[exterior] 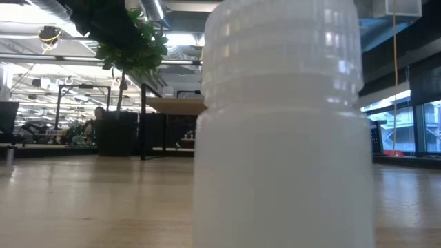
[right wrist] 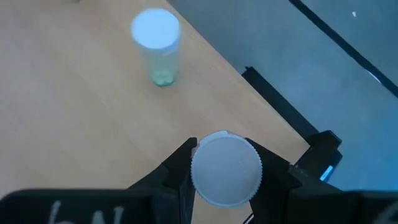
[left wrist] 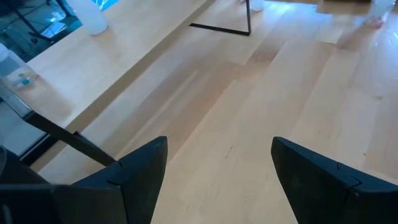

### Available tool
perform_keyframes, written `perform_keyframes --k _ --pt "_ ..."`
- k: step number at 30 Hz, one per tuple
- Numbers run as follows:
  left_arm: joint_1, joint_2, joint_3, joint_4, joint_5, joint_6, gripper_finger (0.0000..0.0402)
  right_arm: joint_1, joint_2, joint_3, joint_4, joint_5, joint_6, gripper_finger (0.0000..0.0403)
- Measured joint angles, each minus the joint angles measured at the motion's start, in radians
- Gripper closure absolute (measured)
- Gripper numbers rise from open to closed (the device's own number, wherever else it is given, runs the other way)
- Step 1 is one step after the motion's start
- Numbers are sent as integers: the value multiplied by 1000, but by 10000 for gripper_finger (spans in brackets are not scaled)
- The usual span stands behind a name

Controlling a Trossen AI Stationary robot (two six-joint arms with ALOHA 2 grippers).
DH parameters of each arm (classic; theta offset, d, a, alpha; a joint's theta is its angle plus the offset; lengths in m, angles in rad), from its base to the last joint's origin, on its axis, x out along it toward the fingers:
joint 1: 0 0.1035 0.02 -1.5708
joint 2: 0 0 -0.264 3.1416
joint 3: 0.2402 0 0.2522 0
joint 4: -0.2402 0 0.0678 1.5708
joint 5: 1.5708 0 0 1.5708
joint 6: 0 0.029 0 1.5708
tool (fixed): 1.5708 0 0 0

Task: Pick and place medicine bottles onto shelf by color
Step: Put the top left pink pill bottle on the shelf

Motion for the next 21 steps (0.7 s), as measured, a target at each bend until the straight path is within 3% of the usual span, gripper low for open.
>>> perform_keyframes --k 21 --pt "0 0 0 0 2 0 119 -30 33 0 10 -1 5 287"
